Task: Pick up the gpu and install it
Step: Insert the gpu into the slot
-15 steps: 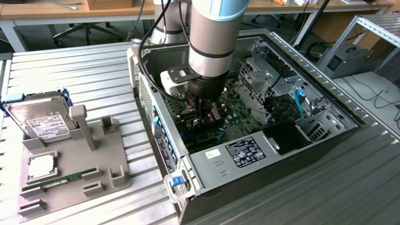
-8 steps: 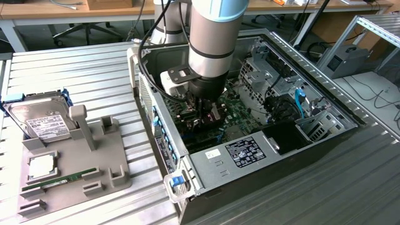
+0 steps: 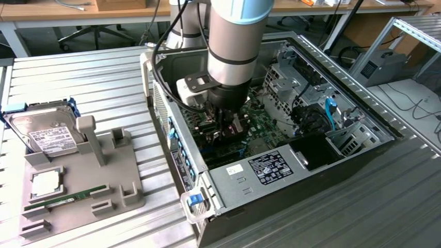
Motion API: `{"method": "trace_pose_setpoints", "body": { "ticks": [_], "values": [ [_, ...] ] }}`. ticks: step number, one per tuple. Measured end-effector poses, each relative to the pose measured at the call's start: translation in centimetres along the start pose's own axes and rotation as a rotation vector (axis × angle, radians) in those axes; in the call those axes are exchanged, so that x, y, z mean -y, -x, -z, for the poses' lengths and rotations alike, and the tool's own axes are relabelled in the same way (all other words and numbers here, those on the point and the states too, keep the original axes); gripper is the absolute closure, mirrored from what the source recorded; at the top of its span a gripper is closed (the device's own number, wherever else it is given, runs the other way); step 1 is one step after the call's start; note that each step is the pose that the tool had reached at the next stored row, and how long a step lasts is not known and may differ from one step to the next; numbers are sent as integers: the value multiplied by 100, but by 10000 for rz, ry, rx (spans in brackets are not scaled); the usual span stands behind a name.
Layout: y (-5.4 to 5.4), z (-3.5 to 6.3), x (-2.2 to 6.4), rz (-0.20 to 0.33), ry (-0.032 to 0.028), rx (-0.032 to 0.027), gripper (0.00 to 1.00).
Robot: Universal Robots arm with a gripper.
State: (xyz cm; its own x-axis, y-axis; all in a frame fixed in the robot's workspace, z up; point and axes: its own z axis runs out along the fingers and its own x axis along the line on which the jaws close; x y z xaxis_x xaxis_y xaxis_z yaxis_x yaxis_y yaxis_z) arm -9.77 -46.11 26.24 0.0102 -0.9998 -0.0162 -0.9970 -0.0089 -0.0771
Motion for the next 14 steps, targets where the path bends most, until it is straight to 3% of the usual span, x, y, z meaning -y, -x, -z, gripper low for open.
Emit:
{"method": "trace_pose_setpoints", "body": {
  "ticks": [14],
  "values": [
    [0,4,-16,-3,-4,11,73]
  ]
}}
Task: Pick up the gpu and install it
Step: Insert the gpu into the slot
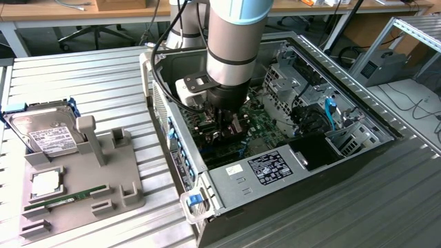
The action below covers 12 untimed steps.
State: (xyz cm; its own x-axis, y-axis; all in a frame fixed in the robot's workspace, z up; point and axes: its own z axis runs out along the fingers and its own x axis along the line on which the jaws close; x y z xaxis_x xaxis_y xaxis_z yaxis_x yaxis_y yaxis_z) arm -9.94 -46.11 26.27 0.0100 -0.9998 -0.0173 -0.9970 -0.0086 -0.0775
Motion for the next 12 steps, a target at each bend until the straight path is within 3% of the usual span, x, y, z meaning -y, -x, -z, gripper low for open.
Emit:
{"method": "trace_pose_setpoints", "body": {
  "ticks": [6,7,12],
  "values": [
    [0,-1,-1,-2,-1,1,72],
    [0,0,-1,-2,0,1,66],
    [0,3,19,0,4,3,66]
  ]
}}
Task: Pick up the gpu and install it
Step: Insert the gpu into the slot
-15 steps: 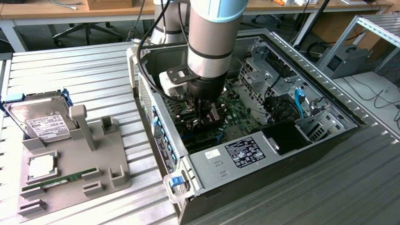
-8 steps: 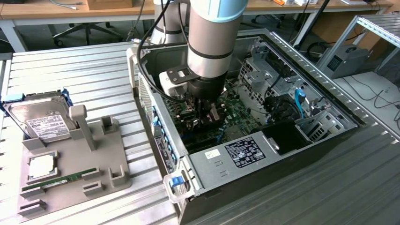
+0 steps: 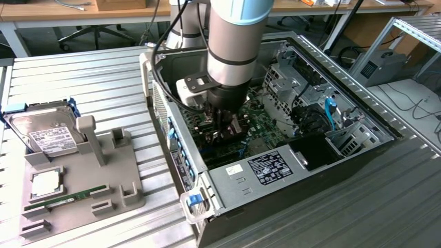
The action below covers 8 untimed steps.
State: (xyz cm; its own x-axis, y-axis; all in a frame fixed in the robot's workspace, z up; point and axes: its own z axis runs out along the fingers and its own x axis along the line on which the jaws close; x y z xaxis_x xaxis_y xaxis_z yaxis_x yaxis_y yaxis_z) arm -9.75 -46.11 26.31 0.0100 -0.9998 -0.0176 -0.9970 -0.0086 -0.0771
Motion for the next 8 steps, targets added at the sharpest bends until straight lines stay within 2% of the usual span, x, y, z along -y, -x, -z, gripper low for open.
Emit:
{"method": "trace_pose_setpoints", "body": {
  "ticks": [4,8],
  "values": [
    [0,5,46,-4,9,31,66],
    [0,6,49,-4,10,34,66]
  ]
}}
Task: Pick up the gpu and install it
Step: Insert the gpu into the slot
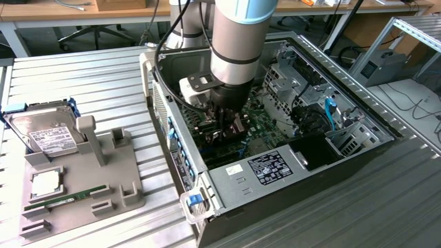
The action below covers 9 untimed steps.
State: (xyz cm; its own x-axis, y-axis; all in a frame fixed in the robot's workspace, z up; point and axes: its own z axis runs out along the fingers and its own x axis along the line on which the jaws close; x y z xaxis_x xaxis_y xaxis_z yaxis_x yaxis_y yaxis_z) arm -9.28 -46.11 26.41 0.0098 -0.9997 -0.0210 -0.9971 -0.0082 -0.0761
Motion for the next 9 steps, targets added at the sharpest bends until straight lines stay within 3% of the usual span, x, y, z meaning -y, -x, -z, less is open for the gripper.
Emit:
{"method": "trace_pose_setpoints", "body": {
  "ticks": [3,5,9],
  "values": [
    [0,1,0,0,3,9,66],
    [0,4,2,-2,27,51,66],
    [1,37,7,-21,150,129,66]
  ]
}}
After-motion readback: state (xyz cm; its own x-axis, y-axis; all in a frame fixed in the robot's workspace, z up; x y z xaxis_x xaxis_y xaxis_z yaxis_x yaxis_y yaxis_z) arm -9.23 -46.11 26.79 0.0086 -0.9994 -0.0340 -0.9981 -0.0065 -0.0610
